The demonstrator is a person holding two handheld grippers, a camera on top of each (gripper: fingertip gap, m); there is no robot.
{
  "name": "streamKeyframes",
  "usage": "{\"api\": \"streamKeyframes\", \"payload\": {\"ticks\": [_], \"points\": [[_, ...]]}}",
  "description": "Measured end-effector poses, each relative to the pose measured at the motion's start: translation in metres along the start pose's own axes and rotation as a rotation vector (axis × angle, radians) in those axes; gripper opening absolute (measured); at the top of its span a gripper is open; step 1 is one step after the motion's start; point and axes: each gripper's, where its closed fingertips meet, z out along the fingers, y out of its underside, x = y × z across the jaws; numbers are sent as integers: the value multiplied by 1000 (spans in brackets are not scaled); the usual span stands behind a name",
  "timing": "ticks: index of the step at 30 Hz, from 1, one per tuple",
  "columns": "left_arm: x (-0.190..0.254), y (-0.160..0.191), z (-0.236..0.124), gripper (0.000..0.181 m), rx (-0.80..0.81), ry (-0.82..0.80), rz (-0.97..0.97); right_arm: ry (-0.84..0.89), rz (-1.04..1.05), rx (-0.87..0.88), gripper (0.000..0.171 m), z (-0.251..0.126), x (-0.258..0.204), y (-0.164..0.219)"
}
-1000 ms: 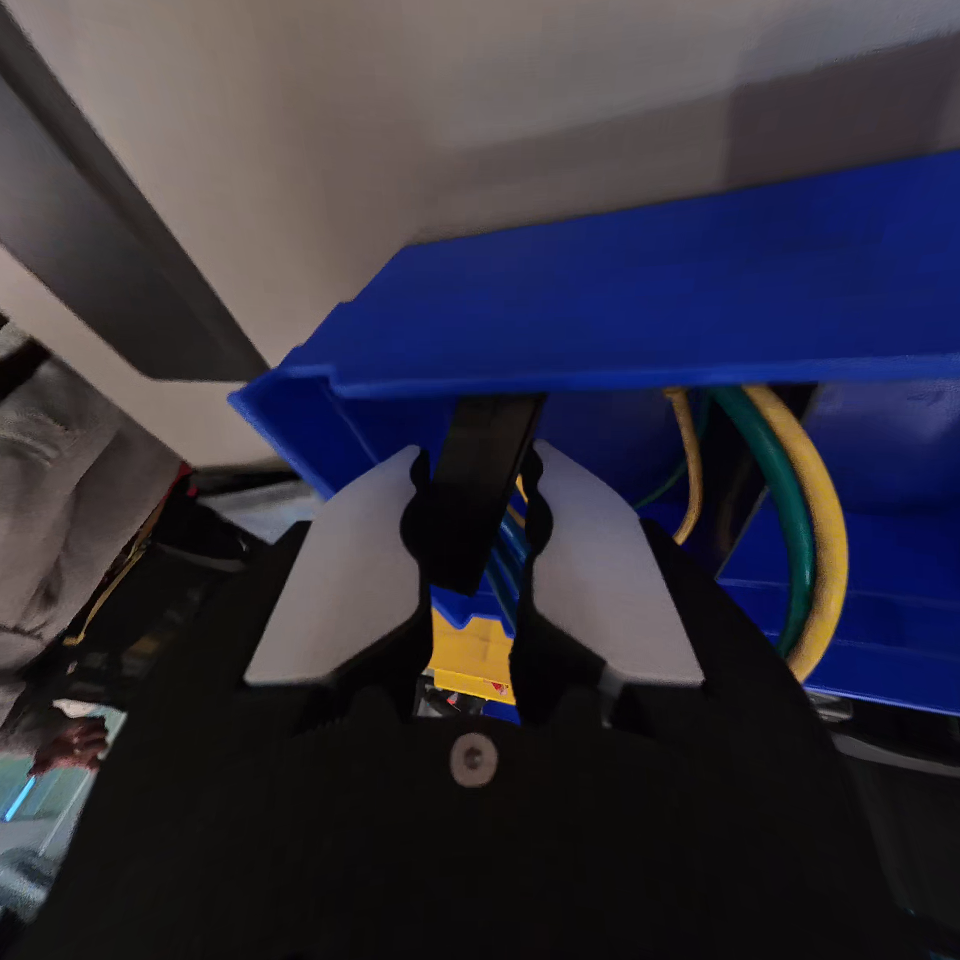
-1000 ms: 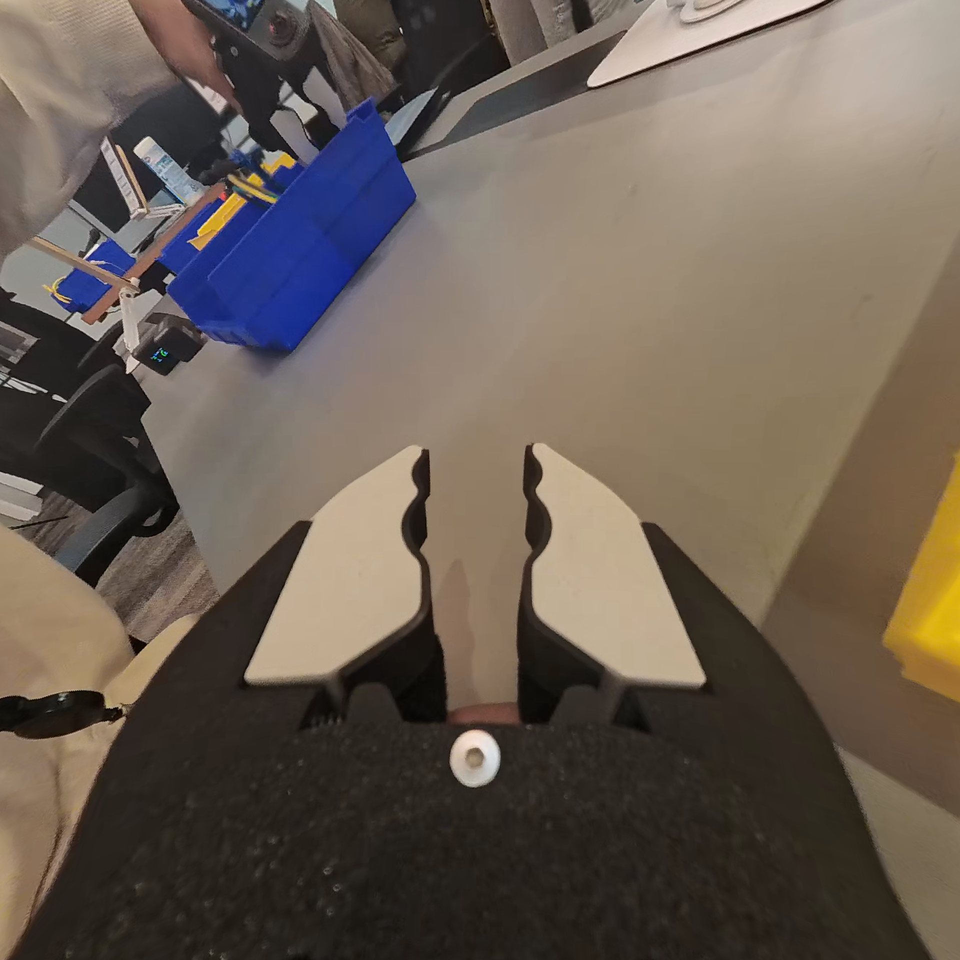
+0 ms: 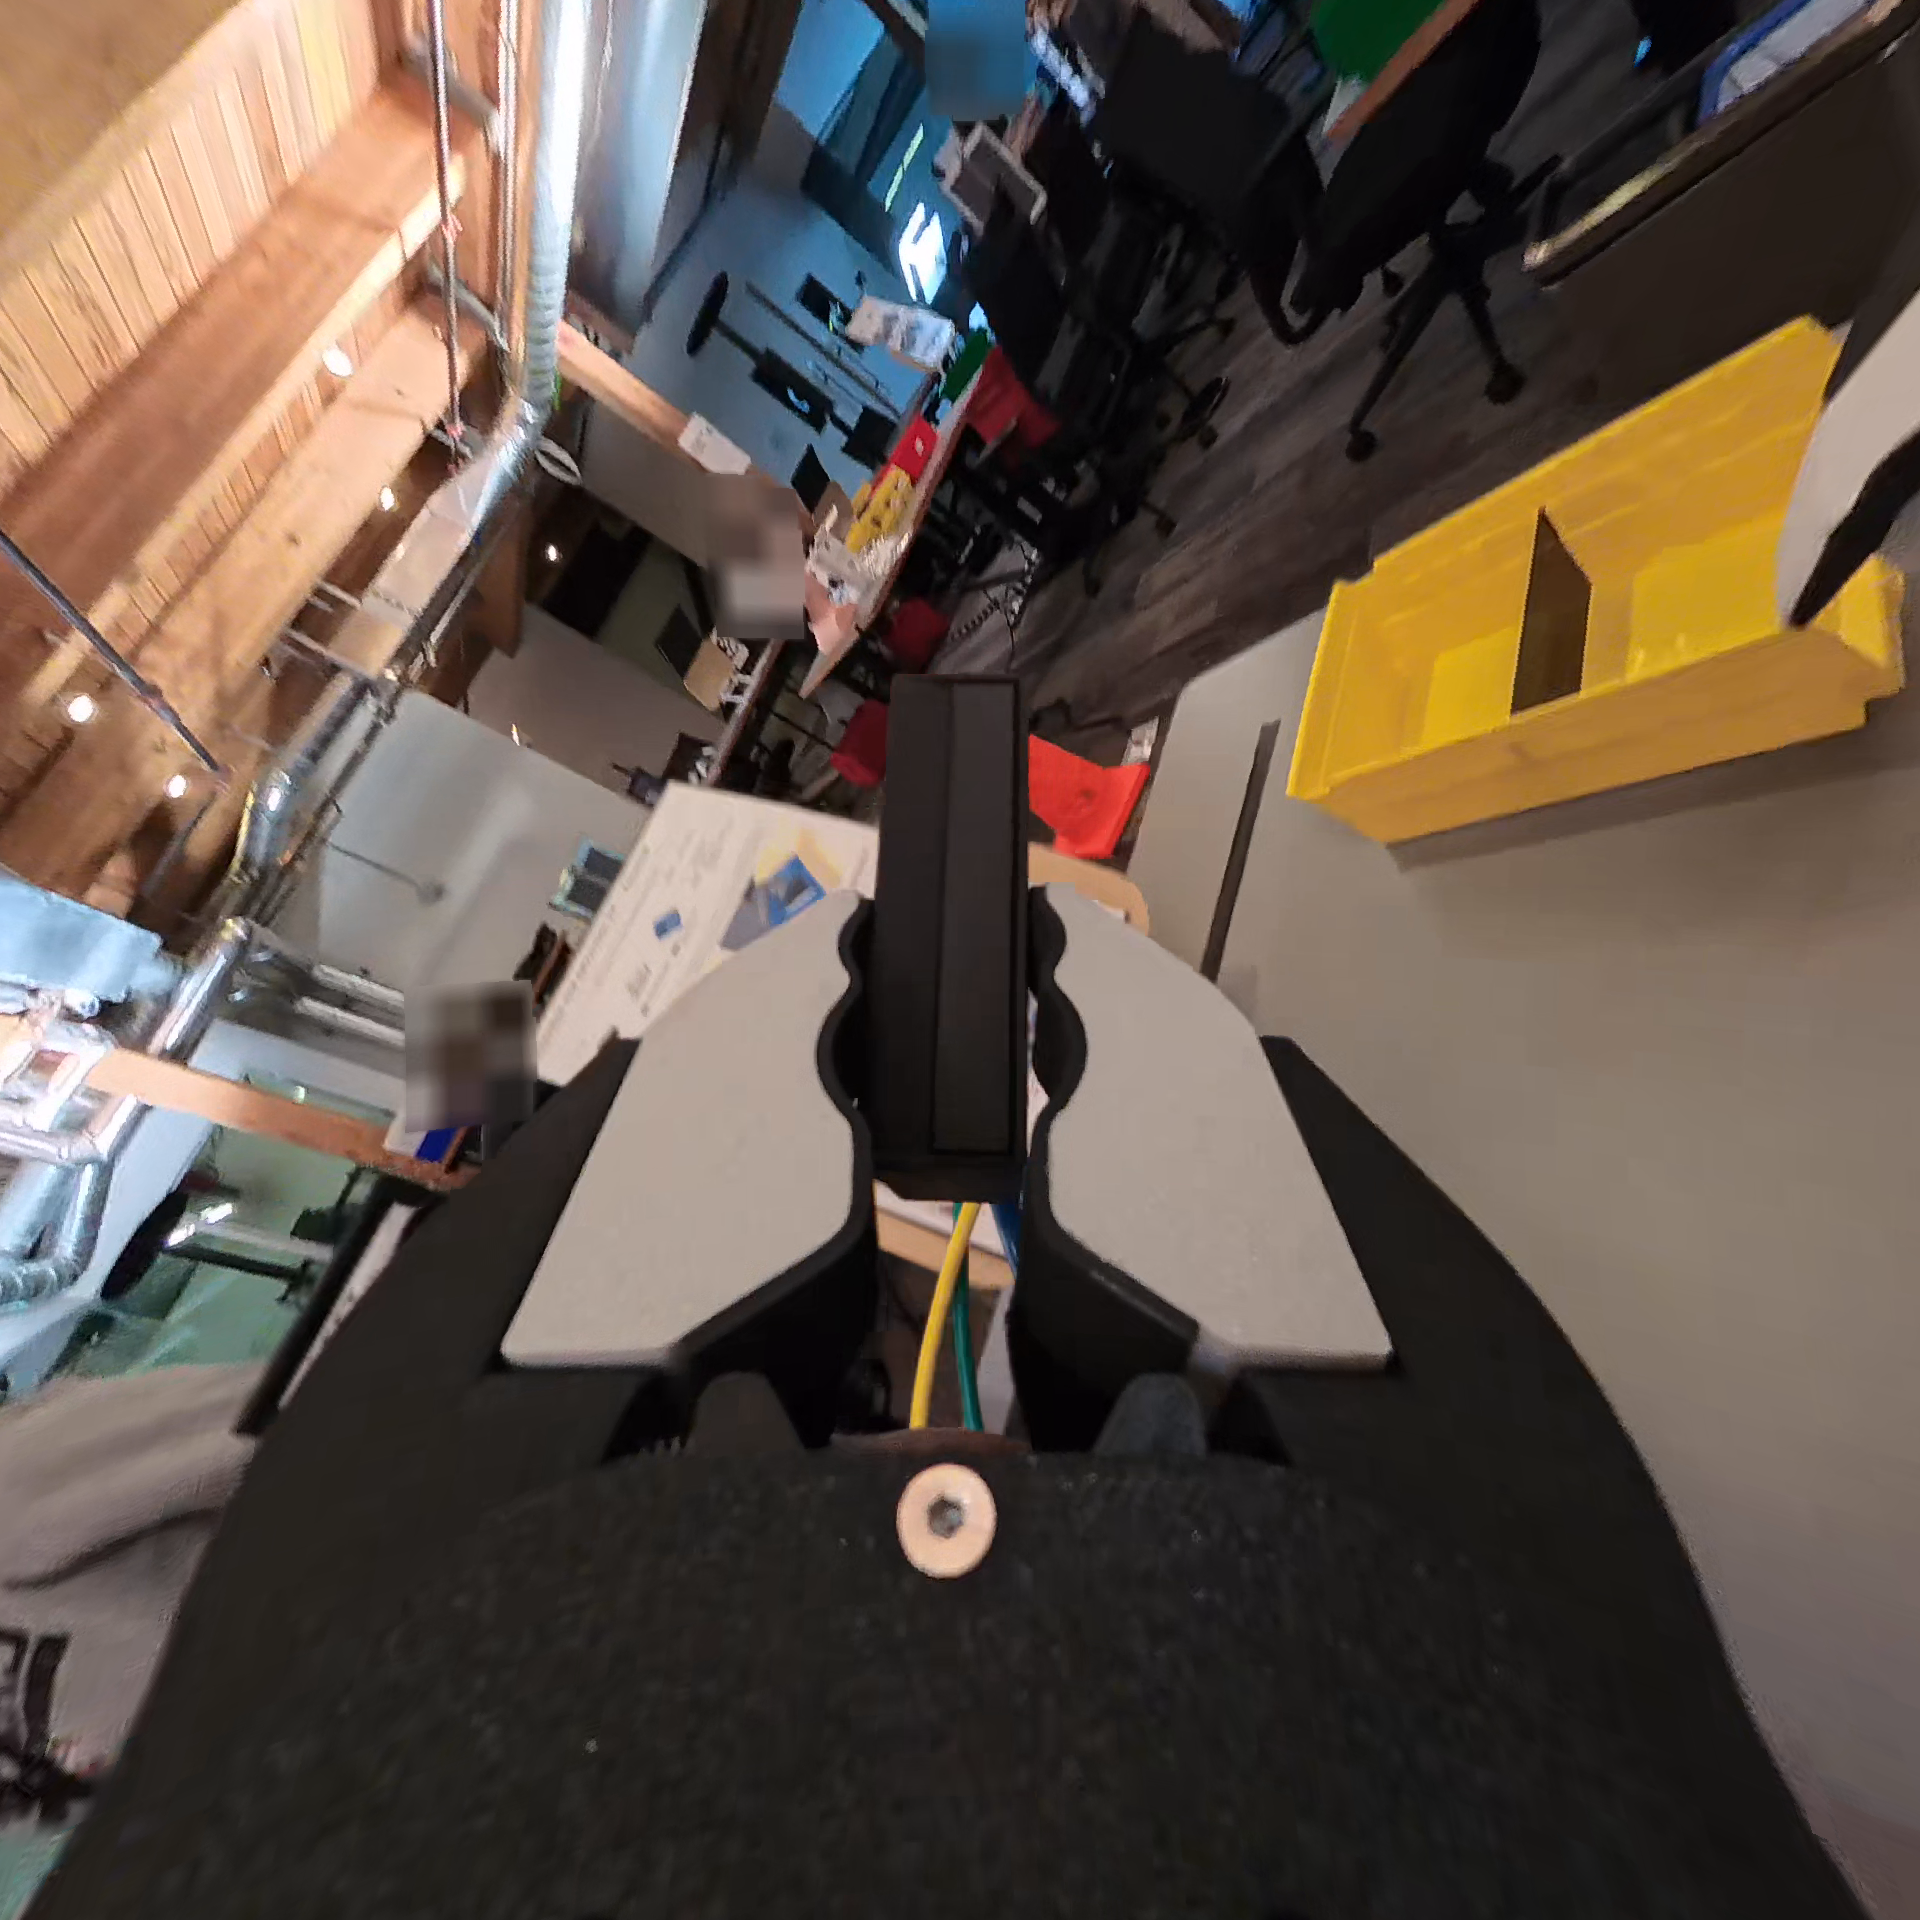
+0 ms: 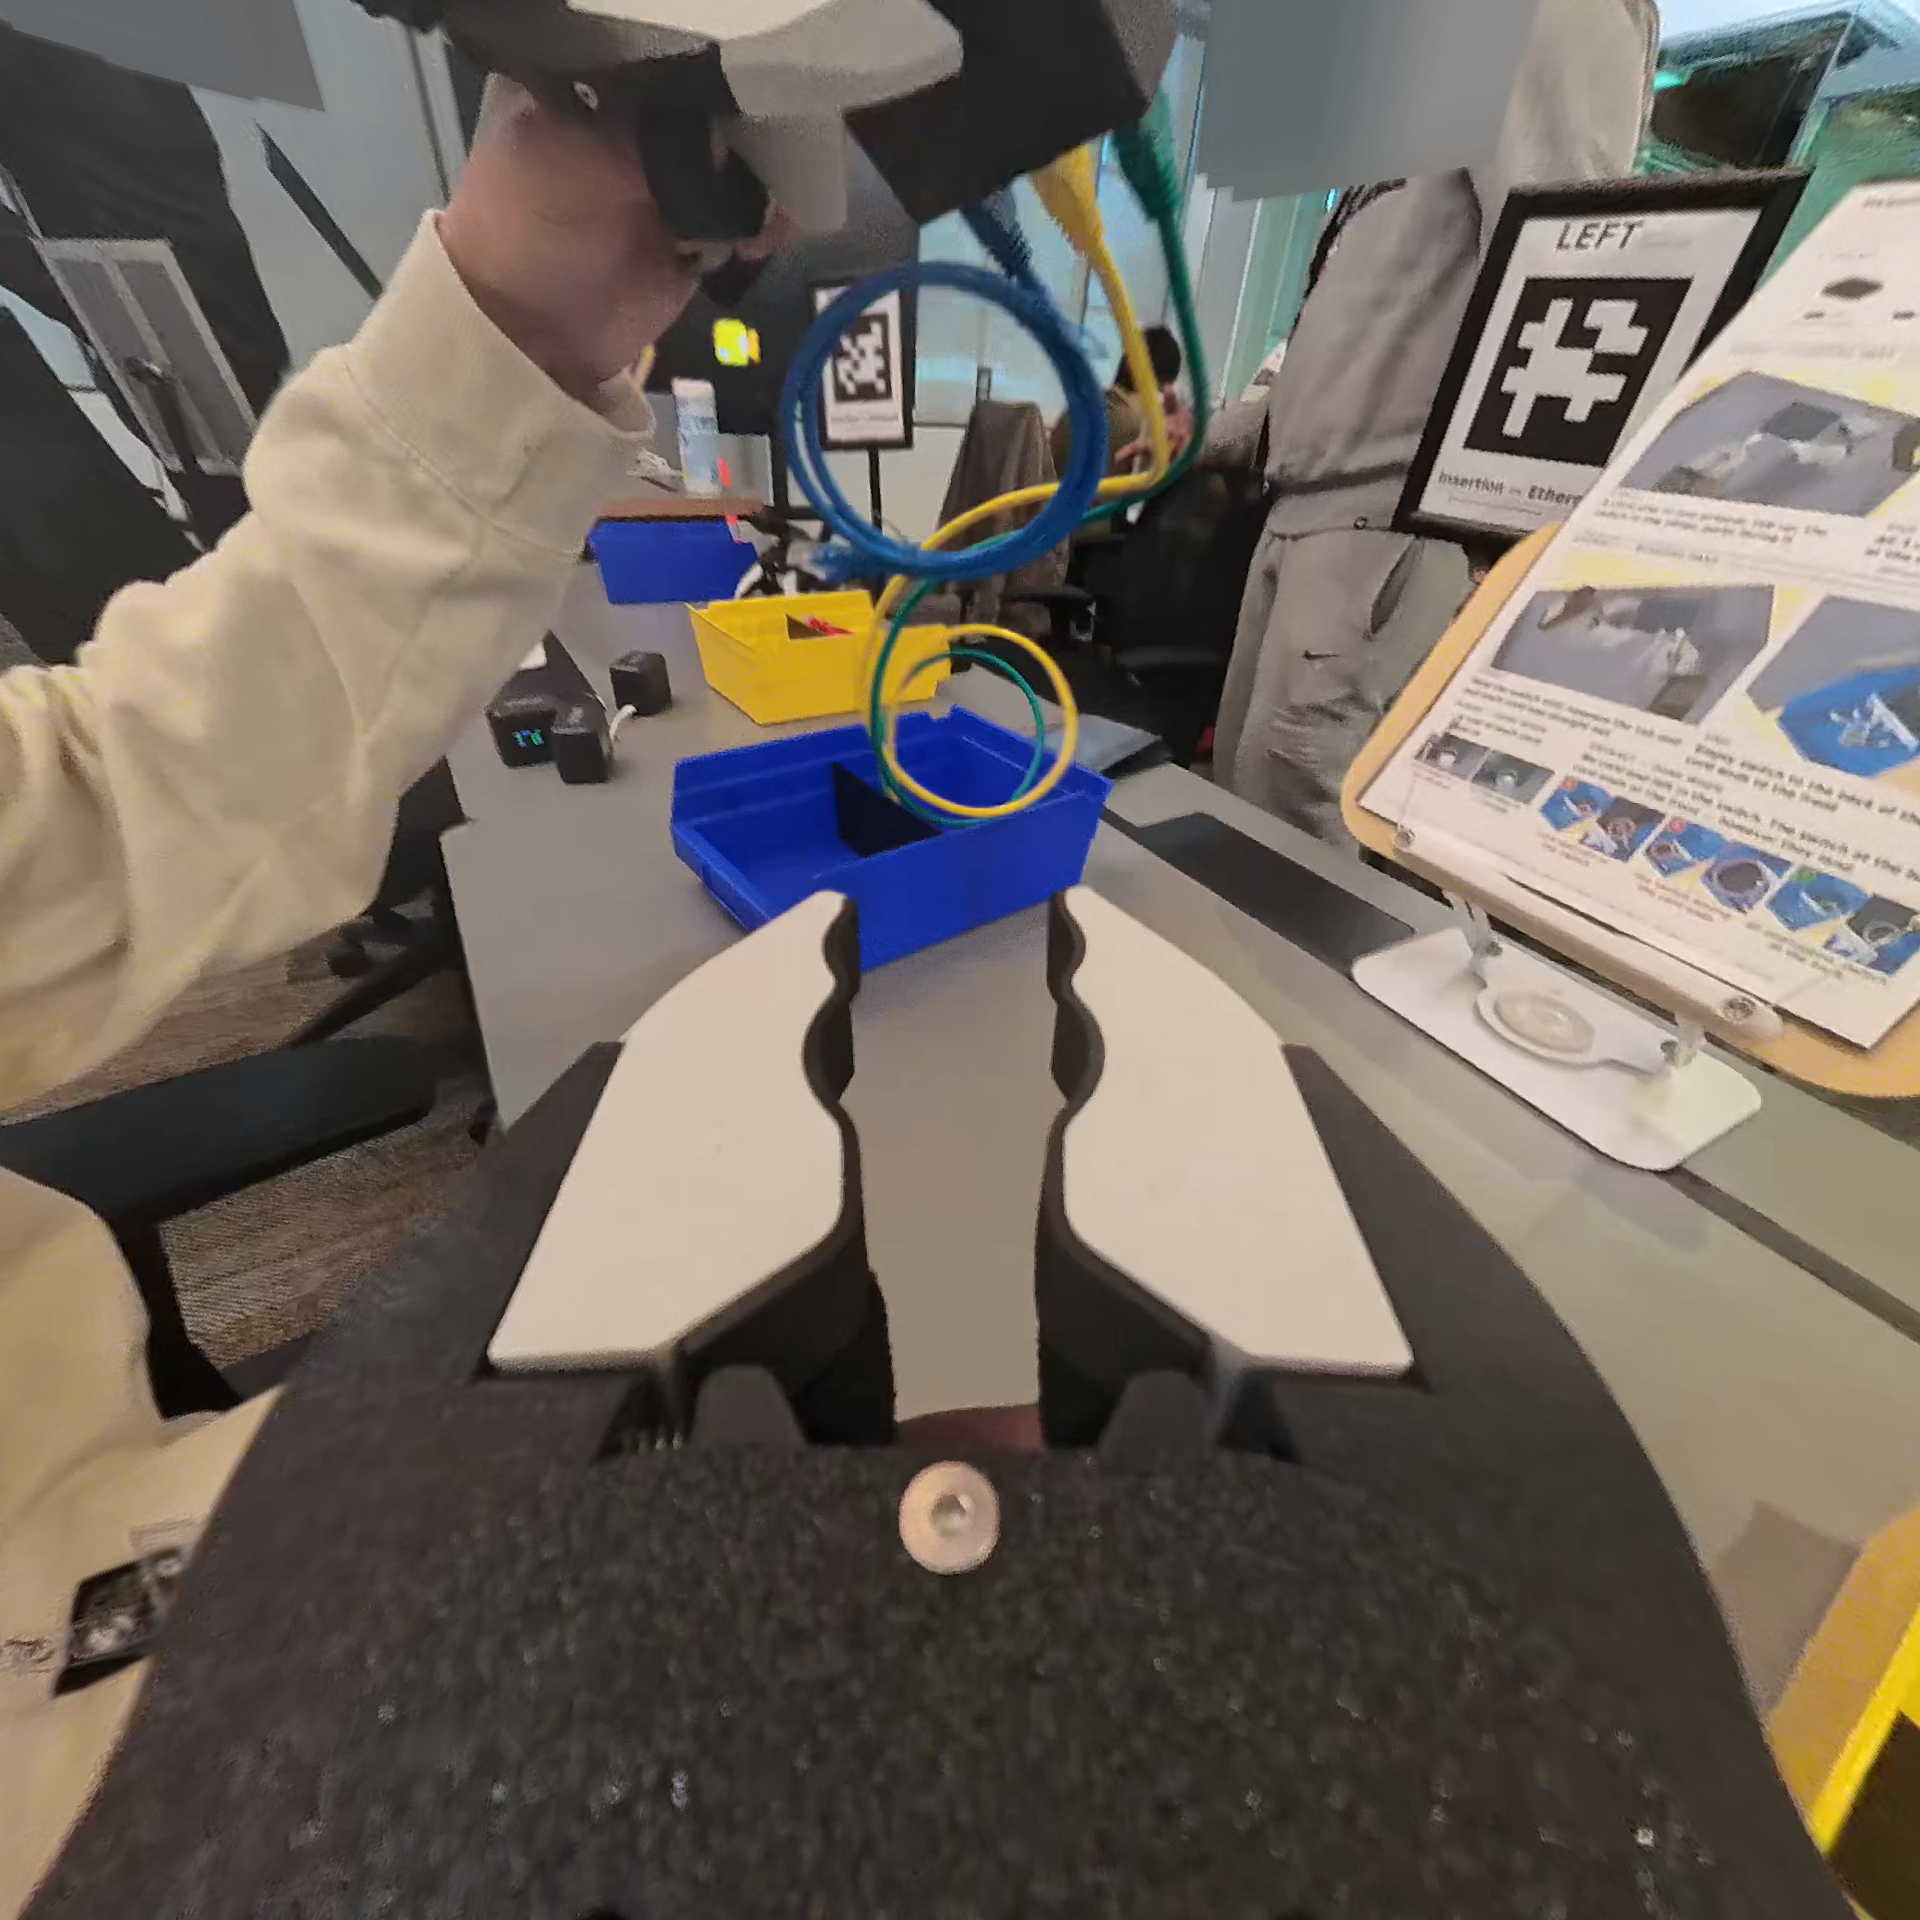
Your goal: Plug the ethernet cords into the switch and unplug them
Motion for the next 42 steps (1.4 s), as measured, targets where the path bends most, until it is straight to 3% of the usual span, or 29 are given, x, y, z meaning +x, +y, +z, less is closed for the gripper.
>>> {"api": "streamKeyframes", "payload": {"ticks": [8, 14, 22, 26, 31, 36, 42], "points": [[-52, -97, 6, 27, 163, -4, 48, -15, 22, 50, 34, -14, -1, -24], [-53, -116, 40, 27, 249, 106, -52, 7, 39, 84, 33, -36, 4, -34], [11, -65, 88, 27, 272, 241, -230, 57, 64, 126, 33, -77, 17, -44], [27, -31, 109, 27, 265, 271, -343, 75, 130, 125, 33, -80, 34, -46], [39, -3, 133, 27, 234, 338, -457, 72, 123, 68, 33, -47, 58, -35], [88, 7, 130, 27, 332, 494, -674, 176, 67, 56, 34, -5, 105, -5], [145, 25, 113, 27, 502, 636, -993, 54, 155, 76, 34, 26, 99, 32]]}}
